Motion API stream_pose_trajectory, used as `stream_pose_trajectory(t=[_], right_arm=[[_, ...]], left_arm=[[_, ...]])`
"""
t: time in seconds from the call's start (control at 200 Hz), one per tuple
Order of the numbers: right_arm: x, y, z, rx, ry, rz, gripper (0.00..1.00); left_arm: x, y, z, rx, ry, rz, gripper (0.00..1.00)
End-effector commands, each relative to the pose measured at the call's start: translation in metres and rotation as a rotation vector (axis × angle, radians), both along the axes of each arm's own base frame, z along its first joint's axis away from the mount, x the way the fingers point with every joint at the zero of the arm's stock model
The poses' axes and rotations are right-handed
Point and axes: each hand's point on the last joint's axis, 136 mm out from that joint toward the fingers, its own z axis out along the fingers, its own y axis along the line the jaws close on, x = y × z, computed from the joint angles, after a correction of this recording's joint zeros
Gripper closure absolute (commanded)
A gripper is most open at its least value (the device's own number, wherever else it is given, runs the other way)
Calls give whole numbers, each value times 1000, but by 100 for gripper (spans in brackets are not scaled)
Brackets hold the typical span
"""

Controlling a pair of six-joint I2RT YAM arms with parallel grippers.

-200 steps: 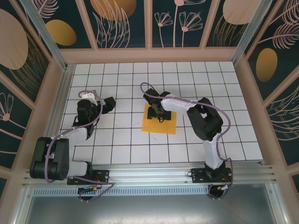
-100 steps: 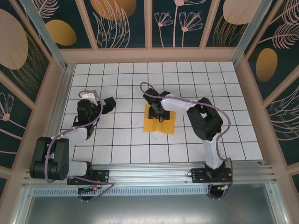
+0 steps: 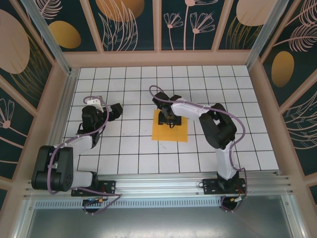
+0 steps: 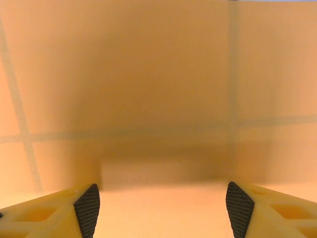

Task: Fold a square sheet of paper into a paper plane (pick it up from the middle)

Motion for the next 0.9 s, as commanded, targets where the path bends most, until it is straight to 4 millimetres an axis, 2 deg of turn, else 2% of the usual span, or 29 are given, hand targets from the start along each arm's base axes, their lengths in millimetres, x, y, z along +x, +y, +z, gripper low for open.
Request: stream_pose_trajectory(t=[0.0,0.15,0.345,0.46,0.555,0.681,0.776,0.896], right_arm=[[5,0,20,23,-32,-4,20],[2,-1,3,24,13,-11,14],[-14,-6,-25,12,81,-16,14],[-21,-6,-32,27,103,-14,15],[-22,-10,-34,4,110,-14,17],[-20,-10,-33,-7,105,-8,24],[-16,-9,-26,-3,87,-7,28],[-7,-4,-9,20,41,-4,38]], left_arm=[[2,-4,12,13,-33,-24,1],[2,-6,10,7,-27,-31,2],[3,-6,11,9,-31,-33,1],[3,-7,11,8,-29,-40,1],[2,-6,13,11,-33,-36,2],[2,-7,14,9,-34,-40,1],[2,-6,15,9,-37,-39,1],[2,-7,15,11,-37,-40,2]])
